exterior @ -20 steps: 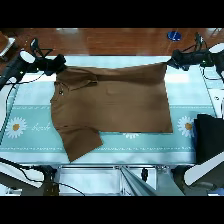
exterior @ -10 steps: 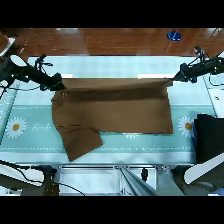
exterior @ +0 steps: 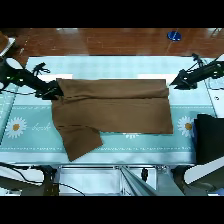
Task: Fold the shirts.
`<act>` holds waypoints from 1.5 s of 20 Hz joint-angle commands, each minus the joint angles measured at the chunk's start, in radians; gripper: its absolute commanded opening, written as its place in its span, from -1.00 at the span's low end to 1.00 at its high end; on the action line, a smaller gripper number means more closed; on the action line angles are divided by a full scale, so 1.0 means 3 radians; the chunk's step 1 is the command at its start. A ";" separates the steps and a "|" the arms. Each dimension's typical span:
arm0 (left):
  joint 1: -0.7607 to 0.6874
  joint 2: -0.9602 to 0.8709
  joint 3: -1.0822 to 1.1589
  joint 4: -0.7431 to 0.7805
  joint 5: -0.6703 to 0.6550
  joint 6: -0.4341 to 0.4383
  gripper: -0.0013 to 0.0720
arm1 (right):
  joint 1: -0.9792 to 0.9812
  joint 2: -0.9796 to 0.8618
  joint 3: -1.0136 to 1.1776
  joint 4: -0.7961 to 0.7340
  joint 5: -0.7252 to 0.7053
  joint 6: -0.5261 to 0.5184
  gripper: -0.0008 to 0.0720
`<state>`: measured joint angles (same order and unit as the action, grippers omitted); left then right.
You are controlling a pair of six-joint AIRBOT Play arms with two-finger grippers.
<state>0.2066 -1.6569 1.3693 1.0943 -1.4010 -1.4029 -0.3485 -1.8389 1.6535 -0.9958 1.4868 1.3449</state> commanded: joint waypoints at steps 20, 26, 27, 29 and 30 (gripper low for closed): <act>0.0273 0.2129 -0.3580 -0.0899 0.1240 0.0434 0.39 | -0.0577 0.2431 -0.3220 0.0504 -0.1109 -0.0364 0.14; 0.0142 0.2090 -0.3578 -0.0973 0.1217 0.0448 -0.90 | -0.0632 0.2430 -0.3276 -0.0479 -0.0771 0.0145 0.14; 0.0142 0.2090 -0.3580 -0.0973 0.1217 0.0448 -0.90 | -0.0633 0.2430 -0.3339 -0.0470 -0.0725 0.0146 0.14; 0.0142 0.2090 -0.3580 -0.0973 0.1213 0.0448 -0.90 | -0.0632 0.2430 -0.3452 -0.0429 -0.0688 0.0146 0.14; 0.0142 0.2090 -0.3580 -0.0973 0.1212 0.0448 -0.90 | -0.0632 0.2426 -0.3491 -0.0429 -0.0679 0.0156 0.14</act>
<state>0.2539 -1.0286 0.2966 0.8028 -1.0412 -1.2686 -0.5381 -1.1107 0.6399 -1.0805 1.2480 1.3582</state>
